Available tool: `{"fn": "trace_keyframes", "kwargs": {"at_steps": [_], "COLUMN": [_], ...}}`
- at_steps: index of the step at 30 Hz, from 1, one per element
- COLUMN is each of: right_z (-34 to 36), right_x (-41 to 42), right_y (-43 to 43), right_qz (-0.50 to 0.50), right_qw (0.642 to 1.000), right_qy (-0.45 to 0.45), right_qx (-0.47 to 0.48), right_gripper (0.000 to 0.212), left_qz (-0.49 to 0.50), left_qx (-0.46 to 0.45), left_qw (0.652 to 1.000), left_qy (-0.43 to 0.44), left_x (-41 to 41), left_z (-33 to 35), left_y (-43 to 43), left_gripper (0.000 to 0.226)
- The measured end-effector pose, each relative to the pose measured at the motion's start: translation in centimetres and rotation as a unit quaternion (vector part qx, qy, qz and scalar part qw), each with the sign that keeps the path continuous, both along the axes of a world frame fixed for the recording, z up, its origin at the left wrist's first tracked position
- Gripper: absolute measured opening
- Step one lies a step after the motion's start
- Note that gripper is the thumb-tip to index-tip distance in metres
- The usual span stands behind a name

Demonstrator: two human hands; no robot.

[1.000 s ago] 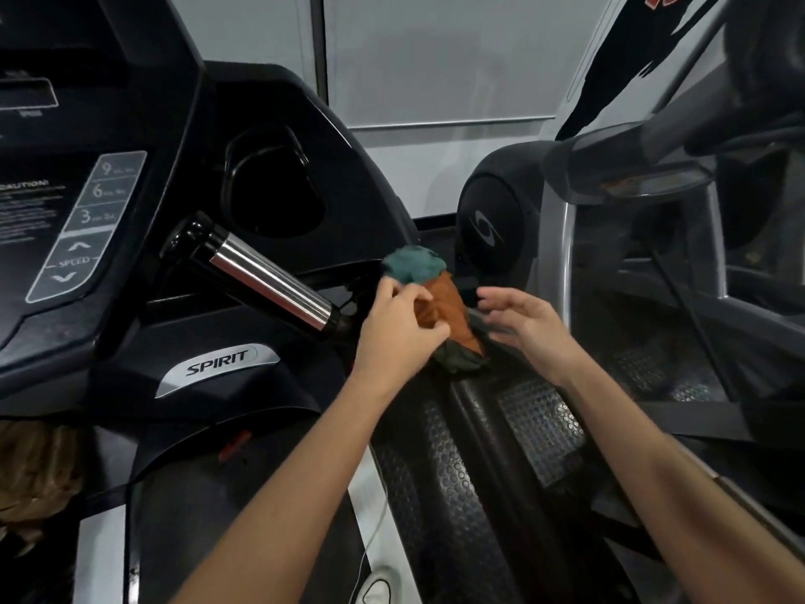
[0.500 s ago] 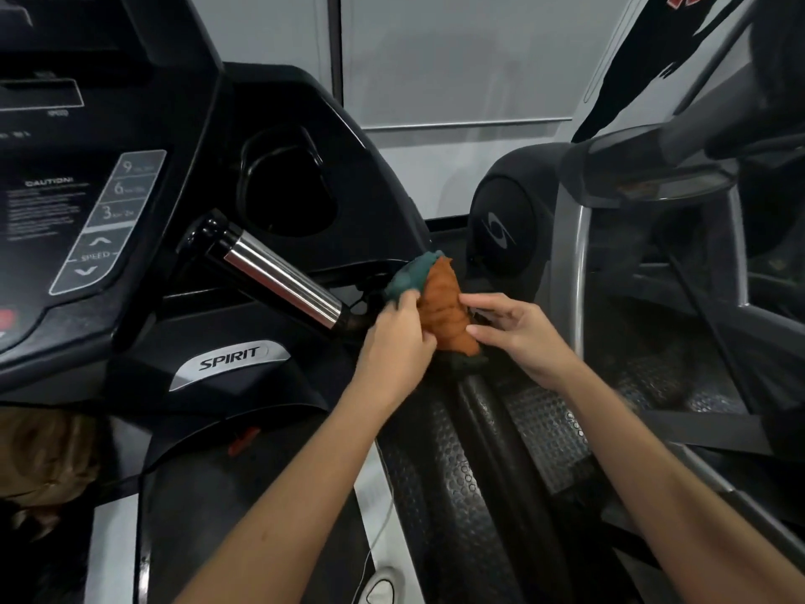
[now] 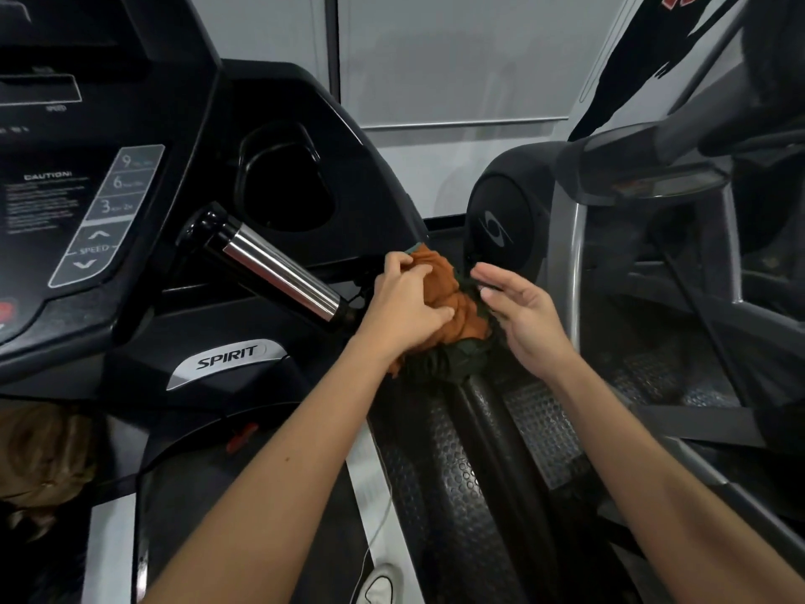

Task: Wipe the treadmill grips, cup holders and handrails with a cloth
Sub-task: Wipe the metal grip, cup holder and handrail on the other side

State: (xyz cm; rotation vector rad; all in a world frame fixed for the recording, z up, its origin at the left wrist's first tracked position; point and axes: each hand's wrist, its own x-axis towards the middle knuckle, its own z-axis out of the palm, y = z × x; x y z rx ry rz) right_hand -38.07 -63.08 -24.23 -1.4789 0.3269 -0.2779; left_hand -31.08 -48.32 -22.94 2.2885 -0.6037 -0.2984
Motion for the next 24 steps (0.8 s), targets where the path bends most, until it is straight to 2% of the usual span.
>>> {"fn": "trace_keyframes", "kwargs": {"at_steps": [6, 8, 13, 15, 19, 24], "right_z": [-1.0, -1.3, -1.3, -1.5, -1.9, -1.9], "right_x": [-1.7, -2.1, -2.3, -2.4, -2.4, -2.6], "right_y": [-0.8, -0.8, 0.5, 1.1, 1.1, 1.3], "right_qz": [-0.038, -0.042, -0.003, 0.021, 0.056, 0.07], "right_qw": [0.998, 0.998, 0.997, 0.996, 0.988, 0.985], "right_qy": [0.029, 0.035, 0.078, 0.092, 0.088, 0.065], "right_qx": [0.035, 0.042, 0.013, 0.0, -0.111, -0.143], "right_gripper": [0.025, 0.026, 0.025, 0.025, 0.03, 0.03], "left_qz": [0.03, 0.031, 0.127, 0.142, 0.162, 0.176], "left_qx": [-0.088, -0.132, -0.222, -0.215, -0.21, -0.264], "left_qw": [0.995, 0.99, 0.967, 0.966, 0.961, 0.943], "left_qy": [-0.021, -0.029, -0.018, -0.002, 0.078, 0.104], "left_x": [-2.9, -5.0, -5.9, -4.1, -2.0, -4.4], "left_z": [-0.8, -1.7, -3.0, -2.6, -2.2, -3.8], "left_y": [0.7, 1.3, 1.3, 0.3, -1.3, -0.3], "left_gripper": [0.031, 0.026, 0.035, 0.044, 0.06, 0.042]}}
